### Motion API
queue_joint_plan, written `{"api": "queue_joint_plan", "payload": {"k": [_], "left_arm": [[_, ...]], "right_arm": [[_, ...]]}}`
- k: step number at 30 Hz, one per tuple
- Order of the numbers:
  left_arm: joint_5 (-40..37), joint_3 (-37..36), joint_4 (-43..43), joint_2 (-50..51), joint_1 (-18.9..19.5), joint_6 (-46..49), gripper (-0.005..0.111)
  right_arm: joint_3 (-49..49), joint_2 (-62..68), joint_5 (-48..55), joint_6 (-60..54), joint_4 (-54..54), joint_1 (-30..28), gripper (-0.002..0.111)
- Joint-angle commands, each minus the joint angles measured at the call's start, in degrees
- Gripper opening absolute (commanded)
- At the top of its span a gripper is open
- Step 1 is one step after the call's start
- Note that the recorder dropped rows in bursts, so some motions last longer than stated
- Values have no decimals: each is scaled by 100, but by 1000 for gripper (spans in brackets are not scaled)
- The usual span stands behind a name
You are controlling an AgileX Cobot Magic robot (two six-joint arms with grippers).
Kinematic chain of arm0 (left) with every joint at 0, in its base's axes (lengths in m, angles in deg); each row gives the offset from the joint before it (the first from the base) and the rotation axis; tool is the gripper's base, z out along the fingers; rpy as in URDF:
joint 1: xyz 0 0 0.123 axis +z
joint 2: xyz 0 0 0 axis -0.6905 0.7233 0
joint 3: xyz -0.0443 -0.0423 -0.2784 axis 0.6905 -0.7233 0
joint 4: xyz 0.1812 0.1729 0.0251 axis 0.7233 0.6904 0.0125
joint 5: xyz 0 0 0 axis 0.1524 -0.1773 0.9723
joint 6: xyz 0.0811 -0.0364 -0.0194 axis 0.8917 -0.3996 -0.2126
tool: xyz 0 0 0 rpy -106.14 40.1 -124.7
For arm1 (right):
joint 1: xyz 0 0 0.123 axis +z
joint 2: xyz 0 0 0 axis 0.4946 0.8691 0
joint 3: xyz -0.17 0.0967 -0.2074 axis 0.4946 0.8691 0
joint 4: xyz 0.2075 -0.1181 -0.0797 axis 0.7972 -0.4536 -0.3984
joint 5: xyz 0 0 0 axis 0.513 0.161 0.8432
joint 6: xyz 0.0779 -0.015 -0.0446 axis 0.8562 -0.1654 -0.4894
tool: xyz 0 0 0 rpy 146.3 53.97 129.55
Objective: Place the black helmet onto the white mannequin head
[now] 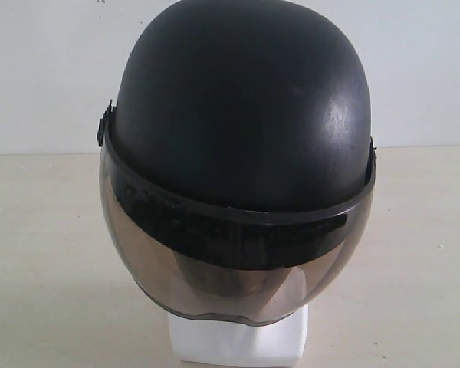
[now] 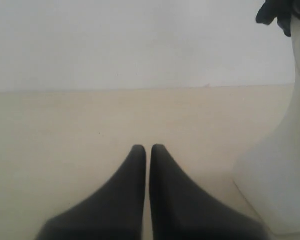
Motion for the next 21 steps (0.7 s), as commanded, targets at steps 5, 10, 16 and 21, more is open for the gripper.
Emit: {"api": "queue_joint_plan", "payload": {"k": [5, 10, 16, 21], "left_arm": [[-457, -48, -42, -73, -18, 441, 4], [-457, -48, -42, -73, 142, 439, 4], [-472, -48, -42, -73, 269, 439, 4], [-482, -48, -42, -73, 269, 439, 4]], "right_arm": [[-4, -23, -27, -40, -4, 10, 0], [-4, -23, -27, -40, -4, 10, 0], [-4, -23, -27, -40, -4, 10, 0], [-4, -23, -27, -40, -4, 10, 0]]}}
